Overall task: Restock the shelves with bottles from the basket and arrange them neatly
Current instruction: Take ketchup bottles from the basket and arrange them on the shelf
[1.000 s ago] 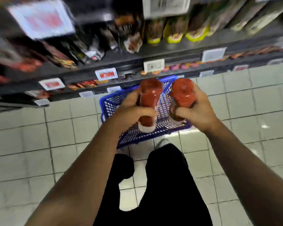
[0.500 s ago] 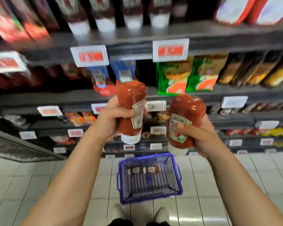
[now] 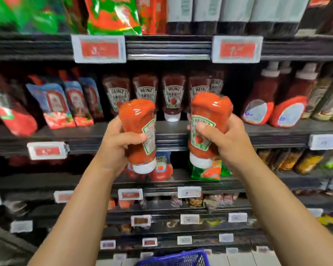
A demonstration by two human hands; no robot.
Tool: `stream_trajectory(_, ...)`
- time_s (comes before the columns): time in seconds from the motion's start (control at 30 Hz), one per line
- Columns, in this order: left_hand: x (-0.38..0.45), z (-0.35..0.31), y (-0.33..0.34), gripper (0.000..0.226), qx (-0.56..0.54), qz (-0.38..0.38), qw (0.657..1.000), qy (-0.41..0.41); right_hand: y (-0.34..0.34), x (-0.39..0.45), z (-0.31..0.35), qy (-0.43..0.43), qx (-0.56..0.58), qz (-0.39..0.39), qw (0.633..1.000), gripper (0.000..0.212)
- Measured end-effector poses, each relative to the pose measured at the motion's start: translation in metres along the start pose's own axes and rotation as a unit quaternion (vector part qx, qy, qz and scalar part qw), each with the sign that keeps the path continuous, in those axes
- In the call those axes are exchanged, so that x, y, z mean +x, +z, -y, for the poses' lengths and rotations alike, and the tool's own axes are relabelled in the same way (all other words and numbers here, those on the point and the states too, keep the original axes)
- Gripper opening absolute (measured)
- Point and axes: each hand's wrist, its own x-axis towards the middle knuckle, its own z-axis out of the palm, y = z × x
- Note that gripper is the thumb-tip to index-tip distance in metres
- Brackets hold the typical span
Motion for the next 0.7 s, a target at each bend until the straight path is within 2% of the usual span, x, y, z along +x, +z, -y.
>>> stream_trajectory(0.1,0.023,0.000,-0.013,0.044,0.000,0.030,0.999,0.021,0.020,0.029,0.002,-0.057,-0.038,-0.028,0.997,0.033)
stream_trajectory(0.23,0.044,0.006,-0.012,0.047,0.006,0.056,0.998,0.040,0.036,0.049,-0.006,-0.077,-0.064,-0.027,0.995,0.035)
stream_trajectory(0.37,0.061,0.003,-0.008,0.051,-0.008,0.060,0.997,0.045,0.032,0.058,-0.015,-0.042,-0.080,-0.055,0.994,0.040)
stream_trajectory(0.47,0.072,0.000,-0.001,0.036,0.016,0.074,0.994,0.072,0.027,0.064,-0.020,-0.022,-0.095,-0.060,0.993,0.043)
stream_trajectory(0.6,0.077,0.015,0.009,0.048,0.047,0.031,0.995,0.079,0.025,0.067,-0.023,0.001,-0.137,-0.041,0.990,0.046)
stream_trajectory(0.7,0.078,0.025,0.011,0.041,0.058,0.010,0.994,0.088,0.021,0.068,-0.026,0.011,-0.163,-0.032,0.986,0.038)
